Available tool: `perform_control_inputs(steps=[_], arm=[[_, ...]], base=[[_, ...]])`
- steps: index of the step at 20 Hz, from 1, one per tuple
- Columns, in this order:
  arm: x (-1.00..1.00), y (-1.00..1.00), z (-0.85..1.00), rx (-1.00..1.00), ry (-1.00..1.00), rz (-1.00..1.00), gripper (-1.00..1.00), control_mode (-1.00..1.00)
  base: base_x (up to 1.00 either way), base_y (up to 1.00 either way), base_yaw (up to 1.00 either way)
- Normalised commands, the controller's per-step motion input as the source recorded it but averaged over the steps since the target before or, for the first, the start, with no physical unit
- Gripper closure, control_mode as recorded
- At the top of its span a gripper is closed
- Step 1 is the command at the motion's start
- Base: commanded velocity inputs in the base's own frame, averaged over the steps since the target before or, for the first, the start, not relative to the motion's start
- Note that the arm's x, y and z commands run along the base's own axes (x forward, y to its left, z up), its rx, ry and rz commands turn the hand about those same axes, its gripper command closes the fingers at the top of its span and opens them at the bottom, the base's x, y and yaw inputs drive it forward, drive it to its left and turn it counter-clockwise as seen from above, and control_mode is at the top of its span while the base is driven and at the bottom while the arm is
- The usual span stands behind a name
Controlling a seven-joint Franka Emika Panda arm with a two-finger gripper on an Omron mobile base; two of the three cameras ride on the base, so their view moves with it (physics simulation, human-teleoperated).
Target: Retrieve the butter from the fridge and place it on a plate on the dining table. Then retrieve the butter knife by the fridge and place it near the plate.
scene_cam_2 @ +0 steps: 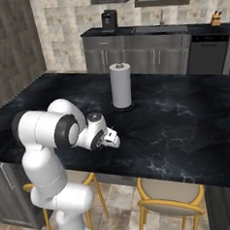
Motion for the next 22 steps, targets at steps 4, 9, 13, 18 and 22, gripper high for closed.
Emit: perform_control_inputs(steps=[4,9,13,18,22], arm=[[0.10,0.00,-0.12,0.00,0.02,0.00,-1.00,-1.00],[0.02,0.00,0.00,0.00,0.07,0.00,-1.00,-1.00],[0.00,0.00,0.00,0.00,0.07,0.00,-1.00,-1.00],[0.00,-0.02,0.00,-0.05,0.11,0.00,-1.00,-1.00],[0.00,-0.11,0.22,-0.06,0.16,-0.01,-1.00,-1.00]], base=[[0.00,0.00,0.00],[0.00,0.00,0.00],[0.00,0.00,0.00],[0.00,0.00,0.00],[0.00,0.00,0.00]])
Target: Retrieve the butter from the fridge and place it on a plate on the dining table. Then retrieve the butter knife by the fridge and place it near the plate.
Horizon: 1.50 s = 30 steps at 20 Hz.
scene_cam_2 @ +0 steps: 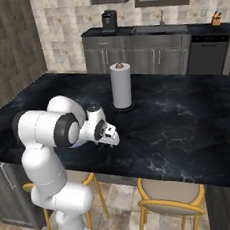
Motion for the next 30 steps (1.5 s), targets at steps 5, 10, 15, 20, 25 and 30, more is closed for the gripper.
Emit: perform_control_inputs(steps=[5,10,15,20,25,30], arm=[[-0.19,0.00,0.72,0.00,0.08,0.00,-1.00,-1.00],[-0.47,-0.07,0.96,0.00,0.01,0.00,-1.00,-1.00],[-0.65,-0.01,0.85,0.00,0.07,0.00,-1.00,-1.00],[-0.60,0.00,0.74,0.00,0.14,0.00,-1.00,-1.00],[-0.70,0.00,0.63,0.00,0.05,0.00,-1.00,-1.00],[-0.77,0.00,0.56,0.00,0.00,0.00,-1.00,-1.00]], base=[[0.00,0.00,0.00],[0.00,0.00,0.00],[0.00,0.00,0.00],[0.00,0.00,0.00],[0.00,0.00,0.00],[0.00,0.00,0.00]])
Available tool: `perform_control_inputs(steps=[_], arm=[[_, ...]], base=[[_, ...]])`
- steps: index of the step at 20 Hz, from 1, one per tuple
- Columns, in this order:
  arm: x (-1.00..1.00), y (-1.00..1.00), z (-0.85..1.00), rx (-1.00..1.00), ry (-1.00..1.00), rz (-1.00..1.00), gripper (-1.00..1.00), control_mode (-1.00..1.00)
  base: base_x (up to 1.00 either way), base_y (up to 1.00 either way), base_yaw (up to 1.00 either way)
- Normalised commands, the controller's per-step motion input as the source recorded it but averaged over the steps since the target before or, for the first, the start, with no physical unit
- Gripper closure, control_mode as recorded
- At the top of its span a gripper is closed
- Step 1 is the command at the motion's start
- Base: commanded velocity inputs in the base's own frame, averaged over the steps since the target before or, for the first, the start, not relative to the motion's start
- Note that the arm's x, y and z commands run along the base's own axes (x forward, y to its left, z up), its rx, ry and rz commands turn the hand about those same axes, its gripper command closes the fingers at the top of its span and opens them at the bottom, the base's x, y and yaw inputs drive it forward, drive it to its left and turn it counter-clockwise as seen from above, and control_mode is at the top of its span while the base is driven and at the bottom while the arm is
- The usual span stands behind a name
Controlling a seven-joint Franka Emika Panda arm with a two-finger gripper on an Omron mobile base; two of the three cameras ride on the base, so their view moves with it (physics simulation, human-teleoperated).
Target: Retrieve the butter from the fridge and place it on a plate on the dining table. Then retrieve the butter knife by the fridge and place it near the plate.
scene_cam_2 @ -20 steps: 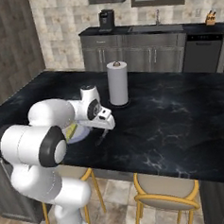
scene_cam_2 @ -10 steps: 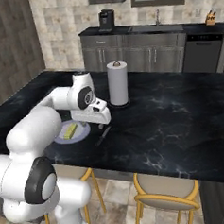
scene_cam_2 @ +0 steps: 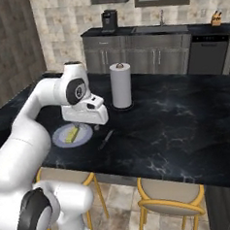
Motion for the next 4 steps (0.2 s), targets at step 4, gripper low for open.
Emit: perform_control_inputs(steps=[4], arm=[[-0.67,0.00,0.55,0.00,0.00,0.00,-1.00,-1.00]], base=[[0.00,0.00,0.00]])
